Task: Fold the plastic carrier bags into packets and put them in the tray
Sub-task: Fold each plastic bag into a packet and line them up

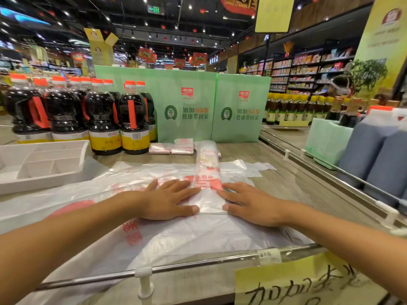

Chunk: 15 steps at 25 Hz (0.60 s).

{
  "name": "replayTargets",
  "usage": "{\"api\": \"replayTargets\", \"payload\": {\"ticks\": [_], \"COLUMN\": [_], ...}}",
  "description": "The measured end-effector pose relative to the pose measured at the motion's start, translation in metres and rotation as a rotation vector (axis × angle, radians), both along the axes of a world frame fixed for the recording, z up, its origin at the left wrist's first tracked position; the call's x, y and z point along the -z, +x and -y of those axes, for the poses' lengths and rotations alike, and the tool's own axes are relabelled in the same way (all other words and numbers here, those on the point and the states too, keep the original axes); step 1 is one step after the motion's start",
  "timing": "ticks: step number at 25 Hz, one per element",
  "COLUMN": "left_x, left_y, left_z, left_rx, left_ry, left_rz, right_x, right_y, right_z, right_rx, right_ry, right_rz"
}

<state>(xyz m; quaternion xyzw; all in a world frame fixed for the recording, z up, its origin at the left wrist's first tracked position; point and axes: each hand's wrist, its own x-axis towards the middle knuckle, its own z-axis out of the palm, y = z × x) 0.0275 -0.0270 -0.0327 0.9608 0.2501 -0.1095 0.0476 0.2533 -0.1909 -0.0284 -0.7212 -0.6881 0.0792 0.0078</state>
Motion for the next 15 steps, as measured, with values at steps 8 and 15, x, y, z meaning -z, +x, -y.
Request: {"api": "replayTargets", "payload": {"ticks": [8,15], "left_x": [0.004,0.0], "left_y": [-0.004,-0.014], "left_z": [-0.005,0.006], "left_rx": [0.061,0.236], "left_ry": [-0.026,-0.075], "left_rz": [0.128,0.411], "right_x": [0.0,-0.004], "right_y": [0.004,-0.002], "right_z": [0.005,0.012], "right_rx": [-0.054,-0.141], "right_ry": [-0.003,0.152], "right_rz": [-0.045,-0.085]}}
